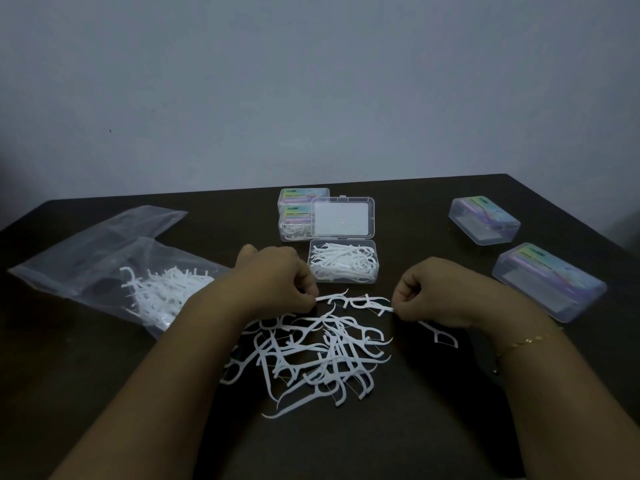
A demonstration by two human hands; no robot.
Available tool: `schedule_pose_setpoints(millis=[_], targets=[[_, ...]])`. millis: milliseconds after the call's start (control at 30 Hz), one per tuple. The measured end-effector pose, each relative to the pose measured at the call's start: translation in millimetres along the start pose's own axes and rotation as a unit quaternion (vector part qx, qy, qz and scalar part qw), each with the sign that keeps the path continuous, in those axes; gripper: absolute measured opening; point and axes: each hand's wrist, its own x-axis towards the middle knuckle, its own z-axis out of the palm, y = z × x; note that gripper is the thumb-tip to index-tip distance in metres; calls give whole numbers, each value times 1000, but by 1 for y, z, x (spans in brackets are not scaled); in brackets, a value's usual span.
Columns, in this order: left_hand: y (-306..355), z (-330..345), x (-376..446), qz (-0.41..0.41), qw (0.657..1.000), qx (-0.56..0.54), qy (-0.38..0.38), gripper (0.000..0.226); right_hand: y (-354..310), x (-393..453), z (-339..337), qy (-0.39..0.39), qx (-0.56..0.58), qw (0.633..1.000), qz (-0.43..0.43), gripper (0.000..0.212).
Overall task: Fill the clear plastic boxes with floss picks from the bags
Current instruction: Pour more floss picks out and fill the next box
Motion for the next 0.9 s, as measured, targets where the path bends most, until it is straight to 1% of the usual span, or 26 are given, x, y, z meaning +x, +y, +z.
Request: schedule_pose_setpoints(millis=[100,267,400,500,567,667,767,900], targets=[[0,2,1,-1,1000,-1,-1,11,-2,0,0,-6,-1,1000,8,6],[3,2,2,-10,1000,-3,-28,12,-5,0,0,-21,-9,1000,7,5],[6,2,3,-16,999,11,-37,15,-7,-1,6,-32,-30,999,-17,4],[5,3,2,-20,999,6,-39,16,-8,0,9,-25,-24,998,-44,3],[4,2,1,-22,999,-3,-30,14,-8,-1,8,-6,-1,998,-60,3],[3,-2,-1,-24,999,-26,-9,9,-7,0,5,52,55,993,-89,5],[2,-9,-4,-35,995,-89,2,4,-8,2,4,117,119,981,-102,12],[-1,-13,-5,-41,981,-184,49,7,-8,9,5,176,166,966,-91,10]])
